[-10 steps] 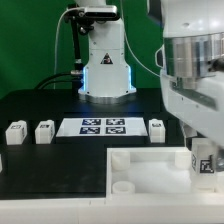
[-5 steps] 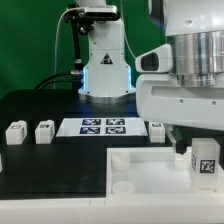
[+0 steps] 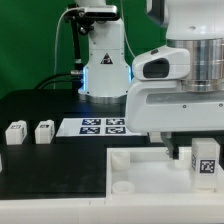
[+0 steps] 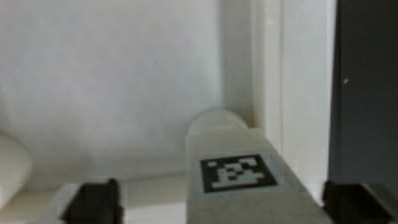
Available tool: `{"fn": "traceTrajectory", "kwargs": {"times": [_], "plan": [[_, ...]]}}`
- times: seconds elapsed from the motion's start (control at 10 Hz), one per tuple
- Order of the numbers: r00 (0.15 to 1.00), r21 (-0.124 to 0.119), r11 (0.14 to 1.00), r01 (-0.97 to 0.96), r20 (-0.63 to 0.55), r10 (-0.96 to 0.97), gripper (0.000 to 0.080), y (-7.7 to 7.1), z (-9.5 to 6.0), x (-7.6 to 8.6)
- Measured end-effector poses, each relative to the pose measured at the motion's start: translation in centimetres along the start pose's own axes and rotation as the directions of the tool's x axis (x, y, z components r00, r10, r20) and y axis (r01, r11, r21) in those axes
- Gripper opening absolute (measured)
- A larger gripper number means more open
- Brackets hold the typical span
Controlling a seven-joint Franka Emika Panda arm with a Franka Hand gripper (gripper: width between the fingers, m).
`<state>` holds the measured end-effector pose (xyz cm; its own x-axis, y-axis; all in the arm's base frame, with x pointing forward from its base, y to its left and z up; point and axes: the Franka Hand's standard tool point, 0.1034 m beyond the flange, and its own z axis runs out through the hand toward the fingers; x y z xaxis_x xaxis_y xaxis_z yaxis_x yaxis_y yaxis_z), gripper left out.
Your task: Assemble one leg
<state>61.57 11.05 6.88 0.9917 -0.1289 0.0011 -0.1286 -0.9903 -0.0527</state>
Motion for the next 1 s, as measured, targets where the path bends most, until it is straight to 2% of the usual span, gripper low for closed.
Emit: {"fn": "traceTrajectory", "kwargs": {"times": [0.1, 0.2, 0.3, 0.5, 0.6, 0.7, 0.8, 0.9, 1.0], "plan": [[1.000, 0.000, 1.000, 0.000, 0.001, 0.000, 0.0389, 0.0, 0.0, 0.0], [0.997, 0.001, 0.997, -0.074, 0.001, 0.074, 0.0389, 0.0, 0.1, 0.0], [0.988, 0.001, 0.988, -0.154, 0.002, 0.154, 0.0292, 0.0, 0.1, -0.1], [0.927, 0.009, 0.927, -0.374, 0.008, 0.374, 0.0292, -0.3, 0.2, -0.1], [0.879, 0.018, 0.879, -0.476, 0.017, 0.476, 0.0292, -0.5, 0.2, 0.4], [0.764, 0.009, 0.764, -0.645, 0.055, 0.643, 0.0292, -0.9, 0.0, 0.6], [0.621, -0.013, 0.624, -0.782, 0.081, 0.780, 0.0292, -0.8, 0.0, 1.0], [0.400, -0.022, 0.404, -0.915, 0.100, 0.911, 0.0292, -1.0, 0.3, 1.1], [0.239, -0.032, 0.243, -0.970, 0.097, 0.966, 0.0292, -1.1, 0.3, 1.2]]}}
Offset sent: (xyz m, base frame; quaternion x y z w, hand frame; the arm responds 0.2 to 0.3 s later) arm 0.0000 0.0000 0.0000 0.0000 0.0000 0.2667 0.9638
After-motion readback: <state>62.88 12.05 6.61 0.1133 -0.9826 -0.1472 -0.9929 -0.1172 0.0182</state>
